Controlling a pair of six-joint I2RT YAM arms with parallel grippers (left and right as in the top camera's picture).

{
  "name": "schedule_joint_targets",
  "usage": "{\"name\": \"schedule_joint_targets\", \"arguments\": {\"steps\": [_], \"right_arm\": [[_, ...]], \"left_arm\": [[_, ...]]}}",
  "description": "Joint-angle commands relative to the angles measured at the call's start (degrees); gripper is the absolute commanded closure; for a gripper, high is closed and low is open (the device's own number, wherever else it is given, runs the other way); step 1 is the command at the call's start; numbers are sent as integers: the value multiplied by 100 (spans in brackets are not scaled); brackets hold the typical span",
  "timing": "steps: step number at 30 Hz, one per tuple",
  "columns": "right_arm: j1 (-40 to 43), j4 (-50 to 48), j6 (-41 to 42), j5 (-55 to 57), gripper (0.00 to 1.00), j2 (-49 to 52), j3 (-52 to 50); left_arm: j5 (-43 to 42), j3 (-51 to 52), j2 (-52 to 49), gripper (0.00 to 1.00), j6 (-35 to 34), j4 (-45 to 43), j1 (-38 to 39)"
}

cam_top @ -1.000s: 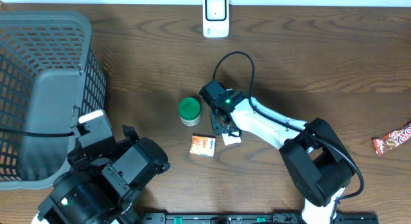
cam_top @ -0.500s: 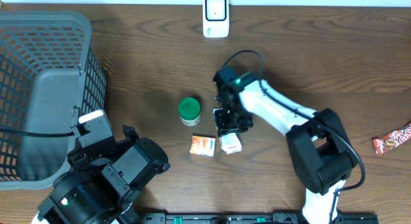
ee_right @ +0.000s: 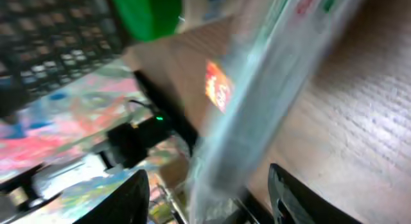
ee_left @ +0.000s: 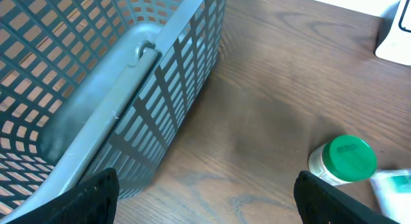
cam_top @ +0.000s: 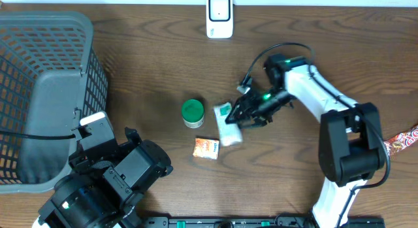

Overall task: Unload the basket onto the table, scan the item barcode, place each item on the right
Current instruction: 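Set the Panadol box down on the table and withdraw the right gripper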

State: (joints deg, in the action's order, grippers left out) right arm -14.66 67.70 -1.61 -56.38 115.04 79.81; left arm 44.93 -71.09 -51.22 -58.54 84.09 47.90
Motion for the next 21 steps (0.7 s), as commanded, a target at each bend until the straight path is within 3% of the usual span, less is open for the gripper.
{"name": "schedule_joint_targets", "arguments": {"steps": [1, 7, 11, 19, 21], "right_arm": [[227, -57, -511, -859, 46, 271, 61], [361, -726, -555, -1523, 48, 833, 59], [358, -907, -509, -964, 56, 896, 63], [380, -1032, 251, 1193, 41, 763, 68], [380, -1108, 439, 1685, 30, 767, 59]], "left_arm": [[55, 4, 0, 15, -70, 31, 2], [55, 4, 0, 15, -68, 31, 2], [55, 4, 0, 15, -70, 31, 2], [55, 7, 0, 15, -68, 31, 2], [55, 7, 0, 15, -68, 31, 2]]}}
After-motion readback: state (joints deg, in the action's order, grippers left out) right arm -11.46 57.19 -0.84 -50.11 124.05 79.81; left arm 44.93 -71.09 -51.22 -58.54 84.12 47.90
